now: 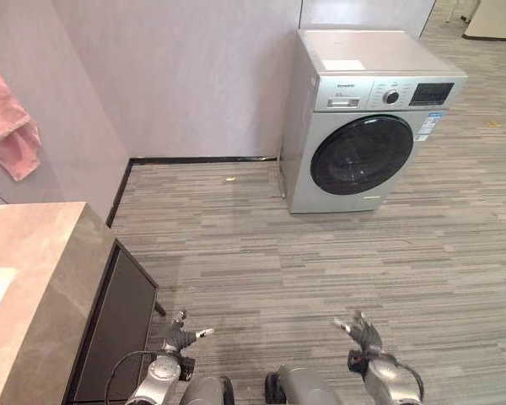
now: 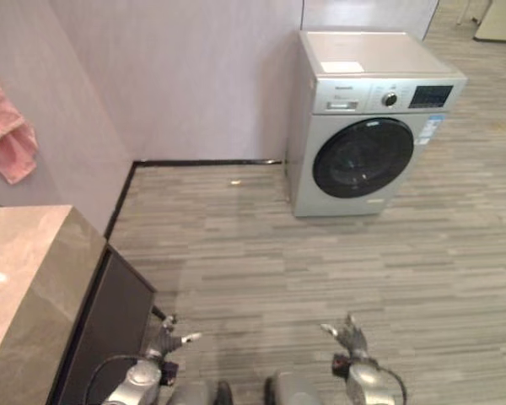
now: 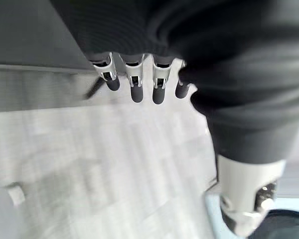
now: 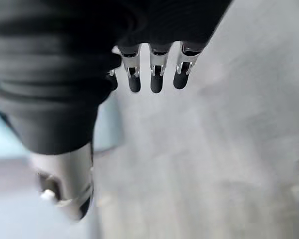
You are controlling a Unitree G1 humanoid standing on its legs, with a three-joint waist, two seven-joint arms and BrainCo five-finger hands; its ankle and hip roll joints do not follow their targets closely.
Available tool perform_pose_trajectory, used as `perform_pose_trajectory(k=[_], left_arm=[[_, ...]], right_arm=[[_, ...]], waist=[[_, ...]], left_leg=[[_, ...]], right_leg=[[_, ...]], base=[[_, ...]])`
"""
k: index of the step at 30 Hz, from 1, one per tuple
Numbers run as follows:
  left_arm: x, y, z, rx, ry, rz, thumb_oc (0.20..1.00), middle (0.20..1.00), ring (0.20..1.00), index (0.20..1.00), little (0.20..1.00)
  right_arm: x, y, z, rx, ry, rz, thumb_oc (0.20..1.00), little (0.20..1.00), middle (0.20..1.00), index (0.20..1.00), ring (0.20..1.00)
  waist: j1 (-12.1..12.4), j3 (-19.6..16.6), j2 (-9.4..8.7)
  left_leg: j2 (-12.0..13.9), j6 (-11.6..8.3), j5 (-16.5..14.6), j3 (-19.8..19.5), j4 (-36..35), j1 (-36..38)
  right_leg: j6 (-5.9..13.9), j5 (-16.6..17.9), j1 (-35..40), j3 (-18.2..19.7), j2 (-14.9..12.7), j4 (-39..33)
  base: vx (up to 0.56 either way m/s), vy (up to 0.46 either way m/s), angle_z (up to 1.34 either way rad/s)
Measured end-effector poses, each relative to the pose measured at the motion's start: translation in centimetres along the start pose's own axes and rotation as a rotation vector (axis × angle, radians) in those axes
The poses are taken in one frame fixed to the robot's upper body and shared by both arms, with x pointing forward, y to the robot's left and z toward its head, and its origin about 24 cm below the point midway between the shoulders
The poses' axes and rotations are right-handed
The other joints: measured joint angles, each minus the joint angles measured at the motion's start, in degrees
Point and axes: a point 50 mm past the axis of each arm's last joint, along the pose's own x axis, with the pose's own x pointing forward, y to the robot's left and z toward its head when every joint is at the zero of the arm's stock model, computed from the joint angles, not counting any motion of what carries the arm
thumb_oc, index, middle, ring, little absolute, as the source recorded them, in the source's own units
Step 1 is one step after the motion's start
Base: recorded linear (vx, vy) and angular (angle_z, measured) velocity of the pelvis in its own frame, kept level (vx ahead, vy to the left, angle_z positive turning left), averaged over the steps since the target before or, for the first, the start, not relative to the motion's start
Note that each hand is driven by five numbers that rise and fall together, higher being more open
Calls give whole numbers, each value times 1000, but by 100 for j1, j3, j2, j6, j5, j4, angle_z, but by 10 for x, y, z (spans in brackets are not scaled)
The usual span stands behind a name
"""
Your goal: Put brush and paste in cup on sink, flatten towel.
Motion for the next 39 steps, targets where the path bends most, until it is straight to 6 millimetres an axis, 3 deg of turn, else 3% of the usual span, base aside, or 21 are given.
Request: perform_pose_trajectory(k=[4, 6, 8, 13, 15, 19, 22, 23, 24, 25, 26, 27, 28, 29, 30, 31, 32, 33, 34, 37, 39], left_arm=[[-1, -1, 4, 15, -32, -9, 1000, 1000, 1000, 1000, 1000], [-8, 2, -2, 30, -44, -17, 1000, 1000, 1000, 1000, 1000], [-8, 7, 5, 34, -79, -8, 1000, 1000, 1000, 1000, 1000], [-8, 18, 8, 124, -117, -9, 1000, 1000, 1000, 1000, 1000], [-10, 23, 7, 218, -131, -21, 1000, 1000, 1000, 1000, 1000], [-4, 19, 5, 230, -100, -18, 1000, 1000, 1000, 1000, 1000], [-3, 3, -13, 244, 1, -57, 1000, 1000, 1000, 1000, 1000], [-7, -4, -19, 264, 17, -84, 1000, 1000, 1000, 1000, 1000], [-12, -7, -31, 282, 55, -104, 1000, 1000, 1000, 1000, 1000], [-14, -9, -33, 283, 62, -110, 1000, 1000, 1000, 1000, 1000], [-10, -6, -32, 295, 71, -100, 1000, 1000, 1000, 1000, 1000], [-10, -4, -34, 294, 83, -91, 1000, 1000, 1000, 1000, 1000], [-11, -4, -36, 298, 92, -93, 1000, 1000, 1000, 1000, 1000], [-10, -9, -33, 280, 85, -96, 1000, 1000, 1000, 1000, 1000], [-3, -7, -22, 296, 55, -85, 1000, 1000, 1000, 1000, 1000], [2, -7, -12, 314, 23, -87, 1000, 1000, 1000, 1000, 1000], [4, -5, -9, 323, 14, -82, 1000, 1000, 1000, 1000, 1000], [7, -5, -2, 332, 1, -81, 1000, 1000, 1000, 1000, 1000], [11, -4, 10, 318, -49, -62, 1000, 1000, 1000, 1000, 1000], [9, -4, 10, 293, -52, -42, 1000, 1000, 1000, 1000, 1000], [9, 0, 9, 276, -45, -24, 1000, 1000, 1000, 1000, 1000]], right_arm=[[-2, -8, -17, -22, 80, -33, 1000, 1000, 1000, 1000, 1000], [-10, -18, -35, -21, 145, -67, 1000, 1000, 1000, 1000, 1000], [-11, -19, -36, -23, 151, -70, 1000, 1000, 1000, 1000, 1000], [-9, -13, -24, 0, 97, -50, 1000, 1000, 1000, 1000, 1000], [-11, -12, -22, 9, 82, -45, 1000, 1000, 1000, 1000, 1000], [-11, -15, -22, -7, 75, -50, 1000, 1000, 1000, 1000, 1000], [-18, -17, -34, -51, 113, -52, 1000, 1000, 1000, 1000, 1000], [-27, -19, -46, -57, 151, -57, 1000, 1000, 1000, 1000, 1000], [-31, -22, -52, -96, 168, -49, 1000, 1000, 1000, 1000, 1000], [-30, -26, -51, -111, 166, -50, 1000, 1000, 1000, 1000, 1000], [-29, -27, -49, -118, 161, -47, 1000, 1000, 1000, 1000, 1000], [-27, -27, -48, -126, 155, -42, 1000, 1000, 1000, 1000, 1000], [-27, -28, -46, -136, 149, -42, 1000, 1000, 1000, 1000, 1000], [-23, -28, -36, -154, 109, -26, 1000, 1000, 1000, 1000, 1000], [-24, -26, -37, -169, 106, -9, 1000, 1000, 1000, 1000, 1000], [-25, -24, -39, -179, 118, 0, 1000, 1000, 1000, 1000, 1000], [-23, -16, -41, -215, 128, 48, 1000, 1000, 1000, 1000, 1000], [-26, -16, -50, -230, 158, 49, 1000, 1000, 1000, 1000, 1000], [-26, -15, -52, -250, 180, 55, 1000, 1000, 1000, 1000, 1000], [-25, -22, -49, -262, 170, 41, 1000, 1000, 1000, 1000, 1000], [-24, -24, -48, -277, 169, 39, 1000, 1000, 1000, 1000, 1000]], waist=[[135, -65, 19], [111, -355, 47], [113, -402, 55], [60, -413, 222], [-70, -427, 246], [-219, -426, 228], [-386, -449, 205], [-406, -574, 118], [-384, -777, 55], [-367, -846, 149], [-357, -832, 93], [-307, -867, 13], [-264, -893, 0], [-202, -856, -42], [-98, -779, -112], [-75, -678, -183], [-53, -615, -272], [-30, -628, -341], [21, -521, -364], [53, -474, -224], [124, -450, -118]], left_leg=[[-29, -1, 59, 27, -190, 35], [-172, 57, 410, 16, -1026, 337], [-307, 147, 474, 24, -1217, 400], [-428, 391, 359, -33, -1384, 595], [-464, 503, 335, -129, -1429, 614], [-535, 514, 403, -166, -1692, 556], [-531, 349, 270, -500, -1718, 680], [-509, 259, 251, -756, -1765, 872], [-386, 41, 60, -933, -1646, 1008], [-234, -66, -7, -977, -1645, 1041], [-192, -476, 36, -1049, -304, 456], [-177, -800, 270, -1055, 406, 189], [-161, -919, 405, -1061, 976, 15], [-85, -1118, 1100, -1067, 1686, -439], [11, -1089, 1929, -804, 2334, -894], [130, -1021, 2039, -525, 2656, -1096], [266, -911, 1811, -333, 2540, -1366], [360, -696, 1680, -13, 1922, -1337], [378, -642, 1655, 321, 897, -1348], [197, -695, 1705, 329, -1287, -1230], [146, -660, 1762, 339, -2272, -1076]], right_leg=[[70, 84, 27, 37, -8, -178], [296, 347, 203, 53, -63, -746], [386, 474, 203, 53, -137, -793], [823, 726, -384, -2, -360, 453], [911, 653, -643, 54, -277, 560], [888, 878, -1218, -261, -392, -830], [1055, 1294, -1065, 76, -305, -1820], [954, 1470, -751, 174, -216, -1975], [402, 2023, -536, 180, -87, -2099], [269, 1885, -483, 53, 31, -2079], [61, 1837, -194, -150, 33, -2228], [23, 1774, -95, -154, 28, -2264], [-48, 1807, 35, -159, 39, -2360], [-380, 1605, 166, -160, 108, -2316], [-425, 1528, 261, -235, 74, -2363], [-310, 1598, 387, -263, 52, -2502], [-307, 1477, 656, -274, 90, -2647], [-238, 1474, 750, -362, 77, -2940], [-196, 1521, 935, -434, 84, -3035], [-168, 1597, 1265, -305, 342, -3484], [-212, 1687, 1493, -227, 473, -3725]], base=[[119, 138, -5], [31, 113, -2], [53, 164, 5], [156, 132, -2], [260, 44, 12], [385, -70, 10], [369, -158, 60], [578, -319, 112], [484, -267, 90], [477, -296, 80], [113, -93, 53], [271, -299, 36], [232, -291, -1], [232, -291, 7], [327, -175, 18], [359, -102, 24], [481, -93, 25], [366, 15, 27], [397, 45, 23], [453, 43, -13], [611, 84, -35]])
